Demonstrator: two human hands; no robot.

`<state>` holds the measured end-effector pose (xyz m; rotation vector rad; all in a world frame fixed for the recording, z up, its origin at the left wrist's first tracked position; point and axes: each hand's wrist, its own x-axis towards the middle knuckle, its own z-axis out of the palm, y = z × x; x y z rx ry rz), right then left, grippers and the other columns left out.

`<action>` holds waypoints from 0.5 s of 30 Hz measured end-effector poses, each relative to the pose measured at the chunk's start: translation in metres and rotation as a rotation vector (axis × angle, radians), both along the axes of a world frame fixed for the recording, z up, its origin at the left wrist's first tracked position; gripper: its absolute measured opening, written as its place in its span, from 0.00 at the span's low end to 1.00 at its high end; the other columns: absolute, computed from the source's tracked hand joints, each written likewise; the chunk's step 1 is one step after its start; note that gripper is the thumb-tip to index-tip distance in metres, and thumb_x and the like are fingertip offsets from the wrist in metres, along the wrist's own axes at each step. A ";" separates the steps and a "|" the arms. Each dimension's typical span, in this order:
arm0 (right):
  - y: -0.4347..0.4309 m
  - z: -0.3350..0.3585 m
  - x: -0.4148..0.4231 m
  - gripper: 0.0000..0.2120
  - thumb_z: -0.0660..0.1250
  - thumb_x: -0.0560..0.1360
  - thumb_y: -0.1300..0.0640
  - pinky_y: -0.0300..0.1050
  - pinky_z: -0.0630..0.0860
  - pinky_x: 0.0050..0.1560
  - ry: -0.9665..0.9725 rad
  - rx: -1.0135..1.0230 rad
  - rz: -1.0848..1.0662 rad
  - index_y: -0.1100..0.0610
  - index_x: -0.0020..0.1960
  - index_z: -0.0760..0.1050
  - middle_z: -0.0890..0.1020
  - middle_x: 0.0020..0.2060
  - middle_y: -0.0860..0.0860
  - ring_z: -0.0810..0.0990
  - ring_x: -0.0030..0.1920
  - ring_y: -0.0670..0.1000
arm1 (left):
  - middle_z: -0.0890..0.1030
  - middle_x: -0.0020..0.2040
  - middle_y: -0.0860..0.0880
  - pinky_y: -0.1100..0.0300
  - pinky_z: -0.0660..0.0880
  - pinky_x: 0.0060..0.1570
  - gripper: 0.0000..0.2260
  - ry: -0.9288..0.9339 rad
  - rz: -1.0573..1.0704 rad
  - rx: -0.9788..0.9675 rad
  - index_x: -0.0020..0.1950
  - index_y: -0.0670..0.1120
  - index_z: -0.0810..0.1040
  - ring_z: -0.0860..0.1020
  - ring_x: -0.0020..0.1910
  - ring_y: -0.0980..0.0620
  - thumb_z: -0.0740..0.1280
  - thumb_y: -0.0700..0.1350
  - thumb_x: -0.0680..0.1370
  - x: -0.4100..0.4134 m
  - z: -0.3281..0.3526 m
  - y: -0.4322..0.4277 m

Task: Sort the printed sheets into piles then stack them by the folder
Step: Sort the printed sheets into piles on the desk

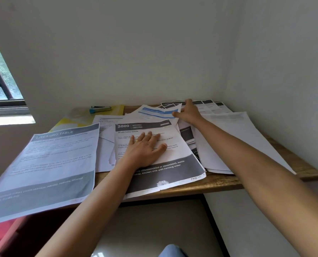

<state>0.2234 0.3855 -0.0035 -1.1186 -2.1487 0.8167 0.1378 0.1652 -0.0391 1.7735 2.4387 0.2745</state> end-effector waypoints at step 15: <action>-0.018 0.025 0.000 0.11 0.74 0.68 0.66 0.42 0.79 0.46 0.443 0.005 -0.056 0.65 0.50 0.79 0.83 0.47 0.57 0.82 0.46 0.53 | 0.49 0.80 0.49 0.41 0.38 0.74 0.29 0.007 0.044 0.047 0.79 0.55 0.50 0.46 0.78 0.47 0.46 0.65 0.80 -0.001 0.002 -0.002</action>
